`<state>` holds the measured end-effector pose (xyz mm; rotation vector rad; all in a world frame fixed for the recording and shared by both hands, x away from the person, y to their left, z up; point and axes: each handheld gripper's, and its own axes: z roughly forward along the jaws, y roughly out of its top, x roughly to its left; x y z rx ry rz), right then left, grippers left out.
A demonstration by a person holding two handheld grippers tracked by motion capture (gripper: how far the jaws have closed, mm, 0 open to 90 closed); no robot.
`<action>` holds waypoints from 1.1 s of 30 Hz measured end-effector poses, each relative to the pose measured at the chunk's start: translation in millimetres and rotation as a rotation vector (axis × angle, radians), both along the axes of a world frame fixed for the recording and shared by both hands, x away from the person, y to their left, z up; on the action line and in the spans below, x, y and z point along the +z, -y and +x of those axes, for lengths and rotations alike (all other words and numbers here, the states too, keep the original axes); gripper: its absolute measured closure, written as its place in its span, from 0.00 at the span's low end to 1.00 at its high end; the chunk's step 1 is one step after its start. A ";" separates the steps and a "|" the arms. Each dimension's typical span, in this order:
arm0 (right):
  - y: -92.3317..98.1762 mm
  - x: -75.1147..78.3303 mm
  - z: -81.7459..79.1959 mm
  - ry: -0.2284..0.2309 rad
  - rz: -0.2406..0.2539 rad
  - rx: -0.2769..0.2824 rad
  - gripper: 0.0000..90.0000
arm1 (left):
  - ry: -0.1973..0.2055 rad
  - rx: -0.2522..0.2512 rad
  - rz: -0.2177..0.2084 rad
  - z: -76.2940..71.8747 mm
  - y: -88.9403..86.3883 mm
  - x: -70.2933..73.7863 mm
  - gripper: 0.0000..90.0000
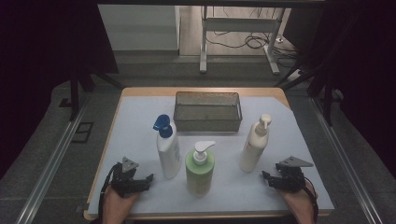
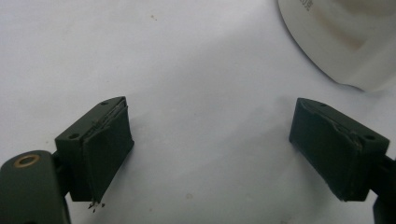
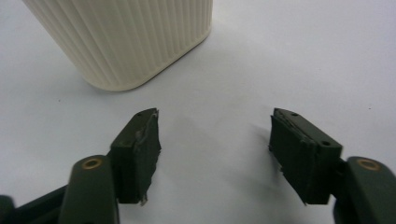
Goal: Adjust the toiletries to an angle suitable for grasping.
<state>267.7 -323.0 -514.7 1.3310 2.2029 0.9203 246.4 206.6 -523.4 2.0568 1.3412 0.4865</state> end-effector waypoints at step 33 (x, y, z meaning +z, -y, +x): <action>-0.7 25.2 18.1 -0.009 0.068 0.040 1.00 | 0.001 0.000 0.000 -0.2 0.0 -0.1 0.14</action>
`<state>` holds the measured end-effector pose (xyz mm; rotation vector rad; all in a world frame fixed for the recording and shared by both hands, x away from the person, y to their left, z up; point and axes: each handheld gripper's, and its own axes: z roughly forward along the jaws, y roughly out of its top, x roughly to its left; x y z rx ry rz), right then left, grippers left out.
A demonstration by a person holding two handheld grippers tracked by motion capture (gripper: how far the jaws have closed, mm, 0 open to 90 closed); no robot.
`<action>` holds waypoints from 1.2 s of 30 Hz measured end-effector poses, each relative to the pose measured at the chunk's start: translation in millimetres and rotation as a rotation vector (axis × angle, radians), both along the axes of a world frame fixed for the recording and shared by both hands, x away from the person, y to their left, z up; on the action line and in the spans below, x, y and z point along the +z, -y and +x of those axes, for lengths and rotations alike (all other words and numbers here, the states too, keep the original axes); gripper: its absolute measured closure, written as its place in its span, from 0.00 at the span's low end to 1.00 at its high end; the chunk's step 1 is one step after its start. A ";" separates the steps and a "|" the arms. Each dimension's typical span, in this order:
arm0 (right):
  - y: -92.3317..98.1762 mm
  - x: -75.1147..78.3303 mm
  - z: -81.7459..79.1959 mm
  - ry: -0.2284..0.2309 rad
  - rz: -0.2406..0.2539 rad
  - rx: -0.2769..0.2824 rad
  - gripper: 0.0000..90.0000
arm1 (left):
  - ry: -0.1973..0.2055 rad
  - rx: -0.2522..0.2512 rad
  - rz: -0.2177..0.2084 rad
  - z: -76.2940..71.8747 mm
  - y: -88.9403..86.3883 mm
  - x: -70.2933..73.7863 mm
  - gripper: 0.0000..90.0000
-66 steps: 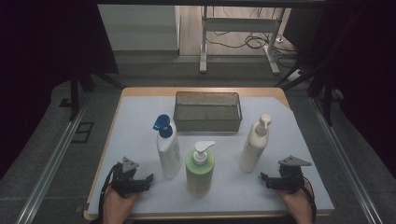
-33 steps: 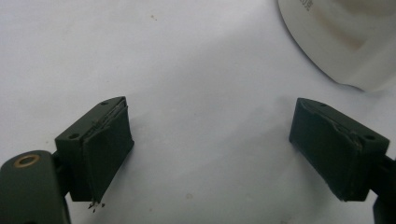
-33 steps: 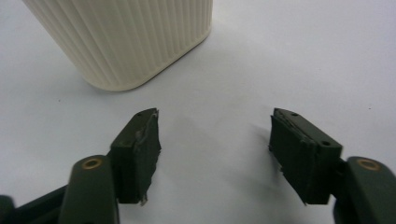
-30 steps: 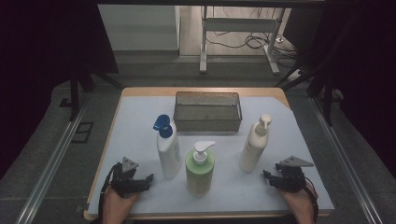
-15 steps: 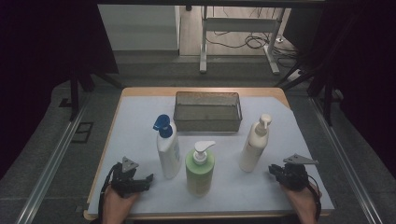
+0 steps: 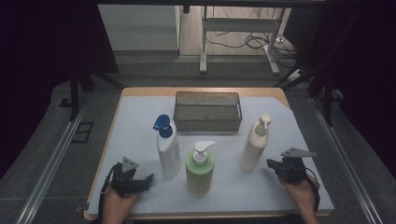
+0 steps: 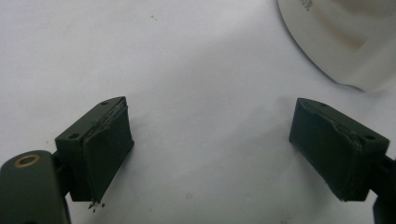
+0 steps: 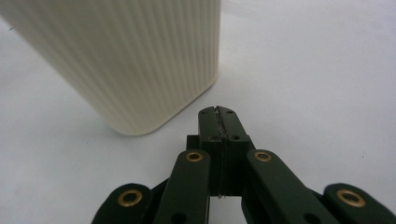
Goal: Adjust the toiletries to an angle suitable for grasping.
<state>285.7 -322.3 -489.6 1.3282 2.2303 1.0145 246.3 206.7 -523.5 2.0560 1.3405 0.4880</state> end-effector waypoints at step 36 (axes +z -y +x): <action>-19.7 -7.6 52.7 -0.049 0.069 -0.019 0.99 | 0.000 0.000 0.000 0.0 0.0 0.0 0.14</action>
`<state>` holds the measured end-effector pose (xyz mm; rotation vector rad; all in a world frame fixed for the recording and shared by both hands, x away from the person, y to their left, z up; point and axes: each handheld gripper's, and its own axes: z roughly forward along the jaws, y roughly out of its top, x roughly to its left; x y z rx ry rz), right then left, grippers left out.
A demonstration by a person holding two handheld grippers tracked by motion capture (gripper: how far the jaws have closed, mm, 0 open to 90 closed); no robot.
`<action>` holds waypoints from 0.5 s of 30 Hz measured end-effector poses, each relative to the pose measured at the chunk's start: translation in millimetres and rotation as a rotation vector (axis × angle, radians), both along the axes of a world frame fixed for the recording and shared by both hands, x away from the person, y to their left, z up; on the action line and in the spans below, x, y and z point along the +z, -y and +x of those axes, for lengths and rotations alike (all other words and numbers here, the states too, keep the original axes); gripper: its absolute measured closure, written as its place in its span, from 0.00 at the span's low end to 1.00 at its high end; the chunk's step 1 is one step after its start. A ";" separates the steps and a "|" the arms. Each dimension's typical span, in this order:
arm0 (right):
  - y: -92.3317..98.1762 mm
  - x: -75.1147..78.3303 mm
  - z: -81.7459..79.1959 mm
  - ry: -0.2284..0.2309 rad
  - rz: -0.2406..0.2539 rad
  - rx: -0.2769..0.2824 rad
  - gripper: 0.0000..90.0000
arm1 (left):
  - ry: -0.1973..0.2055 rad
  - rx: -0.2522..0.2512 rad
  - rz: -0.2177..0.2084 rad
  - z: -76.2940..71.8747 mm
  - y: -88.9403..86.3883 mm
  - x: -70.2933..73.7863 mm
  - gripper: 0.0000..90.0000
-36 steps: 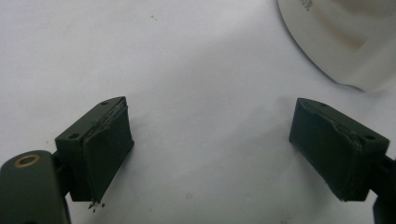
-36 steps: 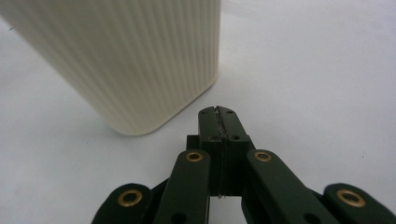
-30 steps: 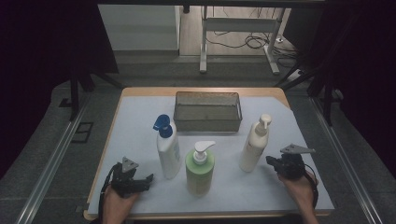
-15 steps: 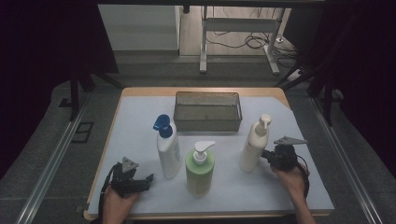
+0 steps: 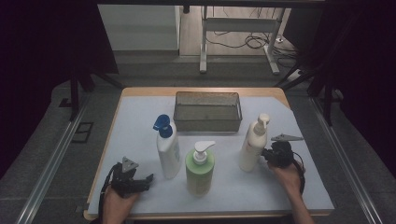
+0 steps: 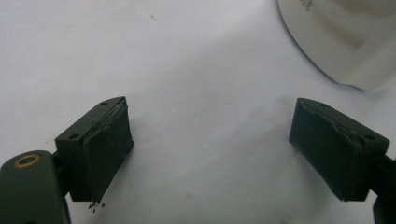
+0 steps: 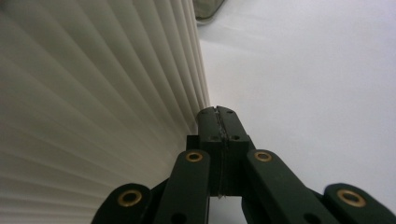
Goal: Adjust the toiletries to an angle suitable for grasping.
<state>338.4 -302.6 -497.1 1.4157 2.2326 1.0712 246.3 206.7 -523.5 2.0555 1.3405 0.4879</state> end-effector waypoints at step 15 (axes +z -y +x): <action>-19.3 -3.2 16.4 0.000 0.005 0.028 0.99 | 0.001 -0.001 0.002 0.1 -0.2 0.1 0.14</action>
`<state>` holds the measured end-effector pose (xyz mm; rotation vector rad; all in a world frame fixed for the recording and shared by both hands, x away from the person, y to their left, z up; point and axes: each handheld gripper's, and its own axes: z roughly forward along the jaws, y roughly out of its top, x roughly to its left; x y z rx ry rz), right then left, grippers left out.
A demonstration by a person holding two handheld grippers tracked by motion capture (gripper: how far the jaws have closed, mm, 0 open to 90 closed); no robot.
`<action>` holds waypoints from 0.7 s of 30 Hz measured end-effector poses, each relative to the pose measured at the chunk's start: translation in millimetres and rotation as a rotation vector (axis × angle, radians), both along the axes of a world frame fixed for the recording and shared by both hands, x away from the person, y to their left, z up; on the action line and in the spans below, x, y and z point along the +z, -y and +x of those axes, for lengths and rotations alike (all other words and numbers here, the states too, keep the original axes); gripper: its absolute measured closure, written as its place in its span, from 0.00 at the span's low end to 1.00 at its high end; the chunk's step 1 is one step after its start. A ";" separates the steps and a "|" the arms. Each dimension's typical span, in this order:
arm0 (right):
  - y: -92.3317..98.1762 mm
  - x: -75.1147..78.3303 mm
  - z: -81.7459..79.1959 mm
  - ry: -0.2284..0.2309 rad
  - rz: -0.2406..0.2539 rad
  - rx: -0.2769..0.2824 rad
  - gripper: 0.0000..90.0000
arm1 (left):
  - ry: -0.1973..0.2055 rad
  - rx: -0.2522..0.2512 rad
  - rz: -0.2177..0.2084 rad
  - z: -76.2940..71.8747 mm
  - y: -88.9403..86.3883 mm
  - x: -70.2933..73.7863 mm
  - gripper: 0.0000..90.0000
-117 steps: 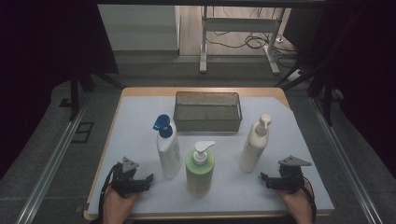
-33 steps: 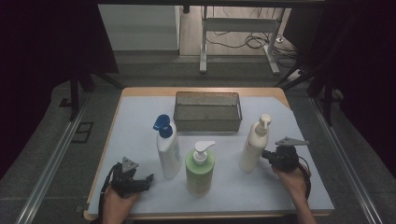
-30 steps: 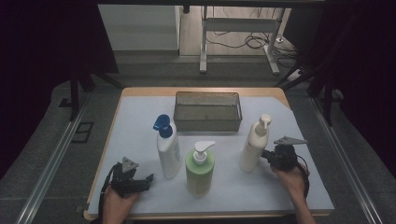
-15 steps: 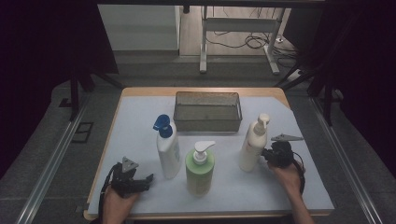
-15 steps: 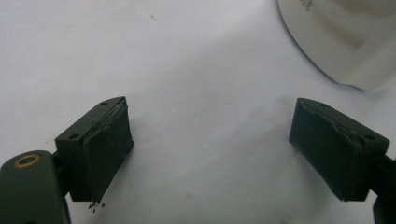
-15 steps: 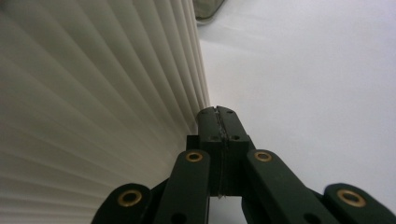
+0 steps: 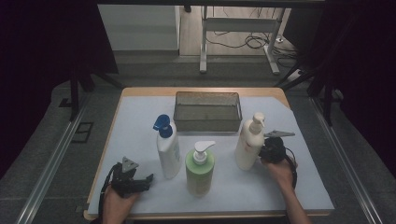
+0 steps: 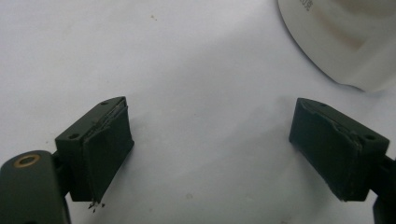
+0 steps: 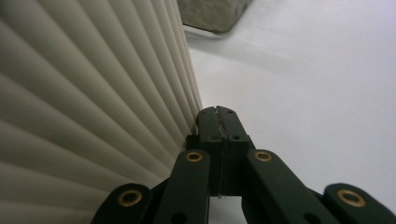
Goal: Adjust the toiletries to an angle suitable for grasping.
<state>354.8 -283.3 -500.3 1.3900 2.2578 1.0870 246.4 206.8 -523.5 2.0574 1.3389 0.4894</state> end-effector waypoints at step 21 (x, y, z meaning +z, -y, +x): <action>24.0 13.7 -45.7 0.126 -0.010 0.048 0.99 | -0.001 0.001 -0.004 -0.2 0.3 -0.1 0.14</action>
